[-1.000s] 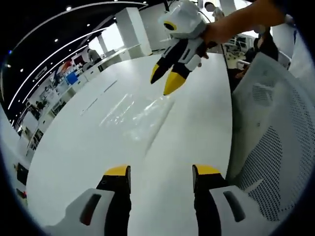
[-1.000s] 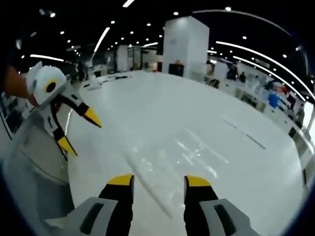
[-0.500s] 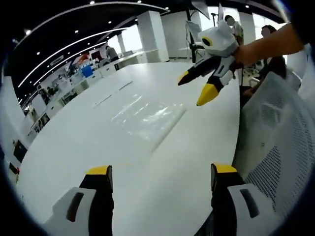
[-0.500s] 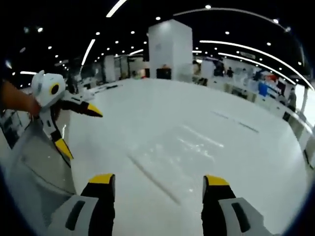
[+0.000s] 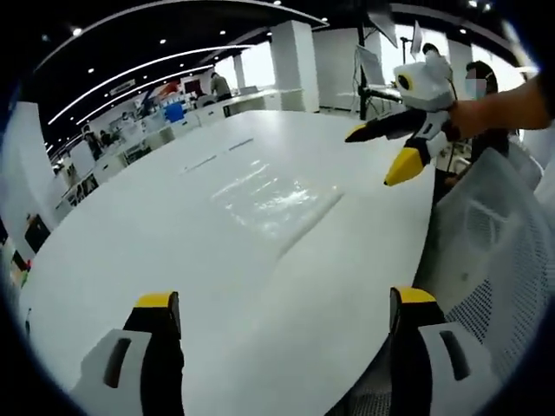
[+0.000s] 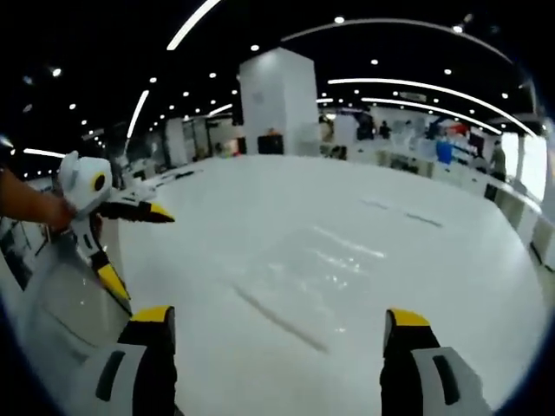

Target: Open the resealable bag by pulling the two sides of the seal apart until the entire bag opening is separated and visibly accessible.

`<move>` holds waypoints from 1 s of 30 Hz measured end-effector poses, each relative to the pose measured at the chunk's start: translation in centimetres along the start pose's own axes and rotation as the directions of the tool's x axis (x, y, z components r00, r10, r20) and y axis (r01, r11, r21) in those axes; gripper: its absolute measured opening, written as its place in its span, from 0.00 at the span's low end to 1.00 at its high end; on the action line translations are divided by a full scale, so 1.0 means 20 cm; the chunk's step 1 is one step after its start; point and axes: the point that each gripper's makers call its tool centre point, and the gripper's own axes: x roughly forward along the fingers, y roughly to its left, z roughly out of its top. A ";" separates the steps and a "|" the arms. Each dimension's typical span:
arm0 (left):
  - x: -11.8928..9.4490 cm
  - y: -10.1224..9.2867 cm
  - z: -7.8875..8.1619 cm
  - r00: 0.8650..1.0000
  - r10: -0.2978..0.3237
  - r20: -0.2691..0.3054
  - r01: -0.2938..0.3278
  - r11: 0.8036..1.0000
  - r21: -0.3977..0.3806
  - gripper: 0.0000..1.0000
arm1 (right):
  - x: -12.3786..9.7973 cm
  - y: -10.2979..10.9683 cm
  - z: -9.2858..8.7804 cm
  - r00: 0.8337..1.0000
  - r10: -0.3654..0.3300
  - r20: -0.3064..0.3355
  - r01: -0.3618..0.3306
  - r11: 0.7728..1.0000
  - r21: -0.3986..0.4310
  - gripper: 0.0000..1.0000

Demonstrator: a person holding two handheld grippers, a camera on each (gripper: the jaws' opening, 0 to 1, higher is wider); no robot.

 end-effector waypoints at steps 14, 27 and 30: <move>-0.04 -0.05 -0.05 1.000 0.003 -0.018 -0.003 1.000 0.002 1.00 | -0.08 0.10 -0.06 1.000 -0.011 -0.002 0.011 1.000 -0.009 0.98; -0.01 -0.09 -0.07 1.000 0.011 -0.001 -0.011 1.000 -0.016 0.98 | -0.12 0.13 -0.10 0.999 -0.037 0.006 0.037 0.999 0.011 0.97; 0.01 -0.09 -0.08 1.000 0.010 0.016 -0.010 1.000 -0.021 0.98 | -0.11 0.14 -0.12 1.000 -0.031 0.002 0.031 0.999 -0.004 0.97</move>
